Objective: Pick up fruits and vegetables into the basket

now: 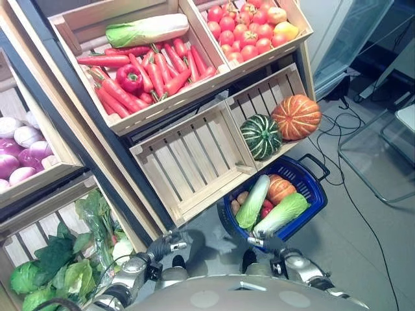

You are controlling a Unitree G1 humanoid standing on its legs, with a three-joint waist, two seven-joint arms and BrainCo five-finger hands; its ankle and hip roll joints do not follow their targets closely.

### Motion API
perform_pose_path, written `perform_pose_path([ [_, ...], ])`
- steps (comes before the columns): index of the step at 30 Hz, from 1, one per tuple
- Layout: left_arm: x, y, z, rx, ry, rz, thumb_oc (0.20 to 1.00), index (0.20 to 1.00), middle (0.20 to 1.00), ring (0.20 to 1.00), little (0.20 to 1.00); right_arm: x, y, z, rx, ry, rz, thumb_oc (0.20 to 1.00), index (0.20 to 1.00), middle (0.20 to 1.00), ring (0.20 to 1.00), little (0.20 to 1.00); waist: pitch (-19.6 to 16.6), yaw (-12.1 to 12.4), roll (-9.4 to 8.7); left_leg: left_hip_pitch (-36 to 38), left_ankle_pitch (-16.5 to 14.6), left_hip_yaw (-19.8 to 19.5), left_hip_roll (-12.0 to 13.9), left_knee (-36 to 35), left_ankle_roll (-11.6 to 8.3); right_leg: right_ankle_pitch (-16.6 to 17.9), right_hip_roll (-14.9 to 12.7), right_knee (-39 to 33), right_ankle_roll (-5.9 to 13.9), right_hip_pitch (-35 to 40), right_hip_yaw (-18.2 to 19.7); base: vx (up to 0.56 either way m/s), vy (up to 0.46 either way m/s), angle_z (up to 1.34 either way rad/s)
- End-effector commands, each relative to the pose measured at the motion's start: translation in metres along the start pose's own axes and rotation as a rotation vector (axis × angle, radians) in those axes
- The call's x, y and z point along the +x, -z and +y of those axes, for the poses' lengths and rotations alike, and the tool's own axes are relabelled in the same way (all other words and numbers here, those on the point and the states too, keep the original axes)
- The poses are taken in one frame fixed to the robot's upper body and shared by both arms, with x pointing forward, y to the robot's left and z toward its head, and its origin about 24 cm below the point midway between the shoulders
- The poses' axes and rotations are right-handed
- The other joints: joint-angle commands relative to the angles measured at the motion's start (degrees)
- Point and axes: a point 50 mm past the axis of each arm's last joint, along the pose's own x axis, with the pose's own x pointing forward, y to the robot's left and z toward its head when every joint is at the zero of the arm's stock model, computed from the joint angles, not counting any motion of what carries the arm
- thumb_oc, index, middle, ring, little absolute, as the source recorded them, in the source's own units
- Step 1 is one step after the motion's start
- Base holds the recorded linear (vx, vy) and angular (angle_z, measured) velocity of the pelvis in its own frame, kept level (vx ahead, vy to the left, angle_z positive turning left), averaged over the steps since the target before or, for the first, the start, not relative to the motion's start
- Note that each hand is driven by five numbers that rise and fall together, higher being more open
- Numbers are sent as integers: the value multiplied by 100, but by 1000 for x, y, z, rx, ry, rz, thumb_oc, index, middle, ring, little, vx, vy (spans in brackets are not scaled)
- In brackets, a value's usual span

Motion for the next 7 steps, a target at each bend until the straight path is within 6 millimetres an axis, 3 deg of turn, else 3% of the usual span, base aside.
perform_pose_path([
  [1, 8, -7, -6, 13, 72, 50, 1000, 1000, 1000, 1000, 1000, 5, 5, 13, 224, -105, 64, 1000, 1000, 1000, 1000, 1000, 113, 35, -68, -5, -432, 102, -186, 275, 222, -380, -120, 402, 155, 220, -140, 75, 35, 8],
  [7, 7, 13, -14, -107, 93, 159, 1000, 1000, 1000, 1000, 1000, 3, 21, 9, 160, -78, 148, 1000, 1000, 1000, 1000, 1000, -33, -9, 8, 134, -471, 142, -222, 199, 256, -421, -101, 368, 144, 329, -150, 47, 35, 2],
])
